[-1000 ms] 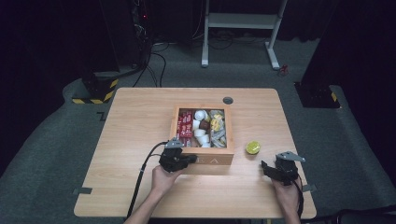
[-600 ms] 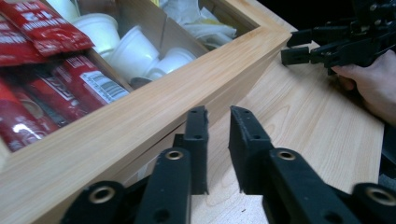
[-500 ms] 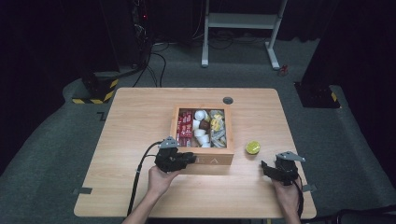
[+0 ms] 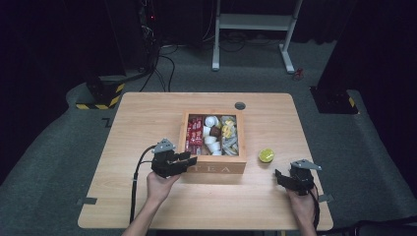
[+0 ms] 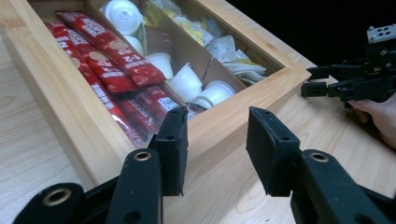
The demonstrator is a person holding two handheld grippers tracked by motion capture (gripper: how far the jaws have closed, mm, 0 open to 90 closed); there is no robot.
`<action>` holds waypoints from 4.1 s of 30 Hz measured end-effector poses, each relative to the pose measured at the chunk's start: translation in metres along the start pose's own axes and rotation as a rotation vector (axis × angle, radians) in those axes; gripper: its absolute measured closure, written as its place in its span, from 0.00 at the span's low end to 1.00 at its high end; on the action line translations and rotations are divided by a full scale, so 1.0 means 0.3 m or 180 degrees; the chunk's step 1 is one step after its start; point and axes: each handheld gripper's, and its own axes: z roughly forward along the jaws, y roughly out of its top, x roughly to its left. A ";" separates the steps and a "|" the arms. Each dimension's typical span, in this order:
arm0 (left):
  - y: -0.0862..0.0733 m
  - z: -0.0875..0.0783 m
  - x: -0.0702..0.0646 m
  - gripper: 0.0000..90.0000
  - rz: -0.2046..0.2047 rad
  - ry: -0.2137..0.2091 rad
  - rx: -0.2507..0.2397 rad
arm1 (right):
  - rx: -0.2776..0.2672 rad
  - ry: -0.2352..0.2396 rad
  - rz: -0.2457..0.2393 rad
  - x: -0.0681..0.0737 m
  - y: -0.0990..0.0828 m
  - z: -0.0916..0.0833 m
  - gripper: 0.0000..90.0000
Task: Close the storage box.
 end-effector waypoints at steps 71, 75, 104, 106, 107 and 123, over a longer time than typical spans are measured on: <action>-0.113 -0.185 0.178 0.47 -0.0158 0.1294 -0.0179 | 0.0001 0.0000 0.0000 0.000 0.001 0.002 0.33; -0.139 -0.192 0.192 0.46 -0.0164 0.1366 -0.0098 | -0.0001 0.0001 0.0002 0.000 0.002 0.002 0.33; -0.241 -0.112 0.252 0.43 -0.0379 0.1431 0.0147 | -0.0003 0.0003 -0.0008 0.000 0.001 0.003 0.33; -0.242 -0.104 0.255 0.43 -0.0391 0.1446 0.0152 | -0.0003 0.0003 -0.0009 0.000 0.001 0.003 0.33; -0.243 -0.101 0.256 0.43 -0.0375 0.1459 0.0158 | -0.0005 0.0003 -0.0013 -0.001 0.002 0.003 0.33; -0.259 -0.067 0.271 0.42 -0.0197 0.1644 0.0245 | -0.0003 0.0003 -0.0009 0.000 0.001 0.003 0.33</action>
